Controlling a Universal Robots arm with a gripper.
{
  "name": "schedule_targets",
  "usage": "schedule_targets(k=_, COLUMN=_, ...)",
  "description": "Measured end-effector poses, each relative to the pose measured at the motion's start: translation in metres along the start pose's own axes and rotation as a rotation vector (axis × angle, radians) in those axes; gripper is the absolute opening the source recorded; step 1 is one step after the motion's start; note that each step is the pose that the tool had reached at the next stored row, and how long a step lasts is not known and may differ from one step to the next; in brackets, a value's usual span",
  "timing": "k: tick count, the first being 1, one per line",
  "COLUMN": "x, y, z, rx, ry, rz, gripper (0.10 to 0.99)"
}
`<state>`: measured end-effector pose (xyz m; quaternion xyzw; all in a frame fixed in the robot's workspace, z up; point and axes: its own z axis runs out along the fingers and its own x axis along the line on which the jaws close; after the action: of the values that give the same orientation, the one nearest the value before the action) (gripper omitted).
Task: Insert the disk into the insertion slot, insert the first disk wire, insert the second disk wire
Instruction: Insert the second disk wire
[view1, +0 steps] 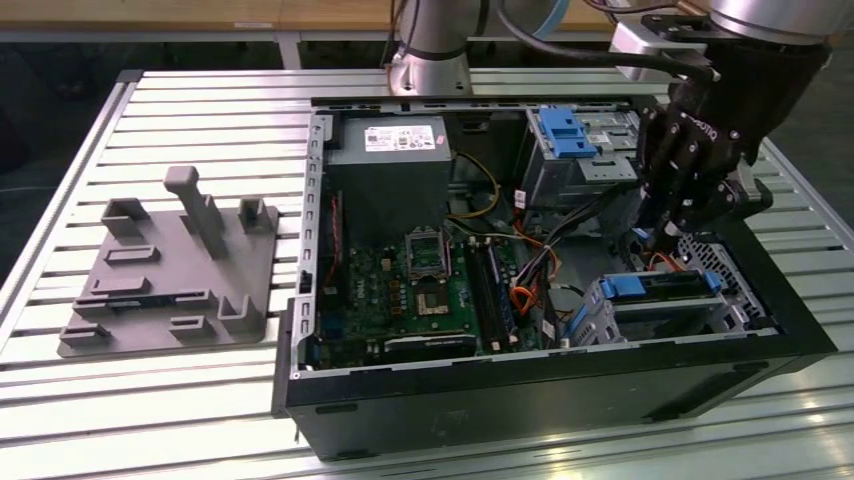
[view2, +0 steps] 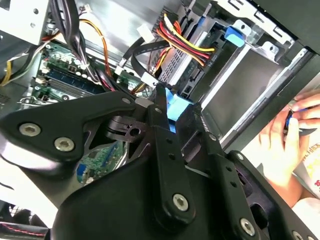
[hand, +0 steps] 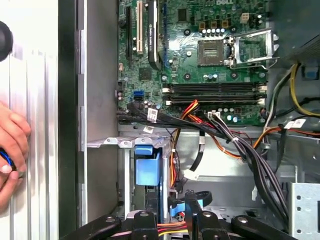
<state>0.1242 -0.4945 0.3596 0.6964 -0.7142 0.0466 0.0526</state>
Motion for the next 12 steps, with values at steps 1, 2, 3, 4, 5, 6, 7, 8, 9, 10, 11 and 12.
schedule_targets(k=1, x=-0.0004, y=0.0000, z=0.0006, rx=0.001, ry=0.0041, rz=0.000, gripper=0.353)
schedule_targets(k=2, x=-0.0009, y=0.0000, z=0.0012, rx=0.002, ry=0.0080, rz=-0.001, gripper=0.353)
schedule_targets(k=3, x=-0.0014, y=0.0000, z=0.0018, rx=0.003, ry=0.0115, rz=-0.002, gripper=0.353)
schedule_targets(k=4, x=-0.0018, y=0.0000, z=0.0024, rx=0.005, ry=0.0150, rz=-0.002, gripper=0.353)
schedule_targets(k=5, x=-0.0023, y=0.0001, z=0.0028, rx=0.007, ry=0.0182, rz=-0.003, gripper=0.353)
schedule_targets(k=6, x=-0.0029, y=0.0000, z=0.0035, rx=0.009, ry=0.0212, rz=-0.004, gripper=0.353)
schedule_targets(k=7, x=-0.0035, y=0.0001, z=0.0041, rx=0.011, ry=0.0236, rz=-0.005, gripper=0.353)
schedule_targets(k=8, x=-0.0039, y=0.0000, z=0.0047, rx=0.013, ry=0.0259, rz=-0.006, gripper=0.353)
schedule_targets(k=9, x=-0.0043, y=0.0000, z=0.0054, rx=0.014, ry=0.0281, rz=-0.007, gripper=0.353)
schedule_targets(k=10, x=-0.0047, y=0.0000, z=0.0062, rx=0.015, ry=0.0299, rz=-0.007, gripper=0.353)
schedule_targets(k=11, x=-0.0049, y=0.0001, z=0.0068, rx=0.016, ry=0.0323, rz=-0.007, gripper=0.353)
schedule_targets(k=12, x=-0.0051, y=0.0003, z=0.0074, rx=0.016, ry=0.0341, rz=-0.007, gripper=0.353)
